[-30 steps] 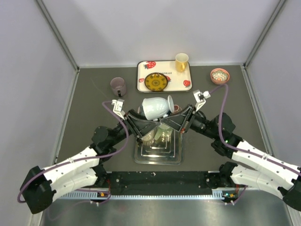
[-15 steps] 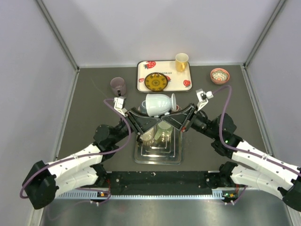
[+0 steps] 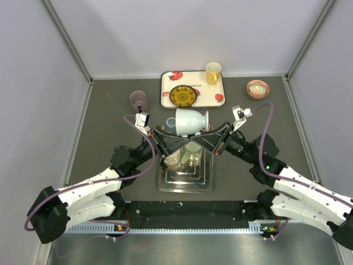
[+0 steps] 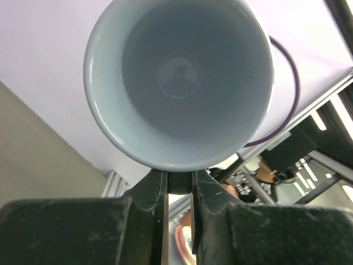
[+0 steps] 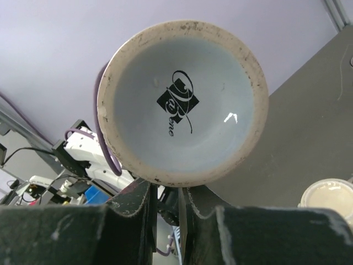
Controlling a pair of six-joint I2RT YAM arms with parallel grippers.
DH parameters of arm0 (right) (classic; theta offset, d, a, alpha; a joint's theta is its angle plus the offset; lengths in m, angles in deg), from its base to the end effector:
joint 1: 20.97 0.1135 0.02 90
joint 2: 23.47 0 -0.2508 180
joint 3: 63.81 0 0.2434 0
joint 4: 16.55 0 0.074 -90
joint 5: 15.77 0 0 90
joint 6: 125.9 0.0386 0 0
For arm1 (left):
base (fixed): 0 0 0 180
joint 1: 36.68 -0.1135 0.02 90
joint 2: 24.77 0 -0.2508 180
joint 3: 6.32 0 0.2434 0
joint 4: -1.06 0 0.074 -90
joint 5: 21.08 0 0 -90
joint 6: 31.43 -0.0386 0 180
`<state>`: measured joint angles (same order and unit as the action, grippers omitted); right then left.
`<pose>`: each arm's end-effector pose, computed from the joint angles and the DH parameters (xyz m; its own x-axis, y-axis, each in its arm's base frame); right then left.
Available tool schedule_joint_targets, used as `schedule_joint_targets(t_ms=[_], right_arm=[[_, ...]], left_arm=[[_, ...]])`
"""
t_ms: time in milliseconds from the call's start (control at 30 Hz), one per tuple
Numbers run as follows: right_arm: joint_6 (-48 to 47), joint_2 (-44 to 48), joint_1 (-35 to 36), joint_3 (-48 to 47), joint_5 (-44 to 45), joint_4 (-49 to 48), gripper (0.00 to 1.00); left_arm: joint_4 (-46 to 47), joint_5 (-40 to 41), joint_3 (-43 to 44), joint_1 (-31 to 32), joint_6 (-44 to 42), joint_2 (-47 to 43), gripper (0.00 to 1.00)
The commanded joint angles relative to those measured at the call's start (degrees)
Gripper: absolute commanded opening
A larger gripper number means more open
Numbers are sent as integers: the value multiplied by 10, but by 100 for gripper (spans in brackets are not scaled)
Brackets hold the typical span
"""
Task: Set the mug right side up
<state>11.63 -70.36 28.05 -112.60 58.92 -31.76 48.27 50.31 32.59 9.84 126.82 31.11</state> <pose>0.1223 0.1563 0.3374 -0.5289 0.4760 -0.7026 -0.7457 0.1346 0.6525 0.1339 -0.1592 0.3058 -0.6865 -0.5553 -0.4694 0.6470 -0.1719 -0.7429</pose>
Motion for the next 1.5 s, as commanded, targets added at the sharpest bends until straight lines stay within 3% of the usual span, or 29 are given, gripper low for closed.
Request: schedule_joint_targets(t_ms=[0,67,300,400,533,800,1100,1233,1267,1400,1467], right_arm=[[-74,7,0,-7,-23,88,0],[-90,11,2,-19,-21,113,3],[-104,8,2,-33,-25,143,11],[-107,3,2,-40,-31,151,28],[-111,1,2,-46,-37,168,39],[-129,12,2,-55,-30,211,43],[-161,74,2,-66,32,346,43],[-169,94,2,-94,78,431,43],[-175,99,2,-99,98,445,43],[-184,115,2,-112,134,503,43],[-188,123,2,-112,146,510,43]], left_arm=[[-58,17,62,1,-44,-38,0],[-118,31,65,1,-68,-59,0],[-200,60,52,2,-135,-91,0],[-255,73,59,2,-168,-111,0],[-317,98,69,2,-211,-135,0],[-386,181,95,1,-299,-169,0],[-612,375,233,0,-463,-138,0],[-770,465,330,-52,-477,-54,0],[-840,447,352,-76,-467,-14,0],[-879,357,401,-225,-445,40,0],[-888,342,422,-261,-443,68,0]])
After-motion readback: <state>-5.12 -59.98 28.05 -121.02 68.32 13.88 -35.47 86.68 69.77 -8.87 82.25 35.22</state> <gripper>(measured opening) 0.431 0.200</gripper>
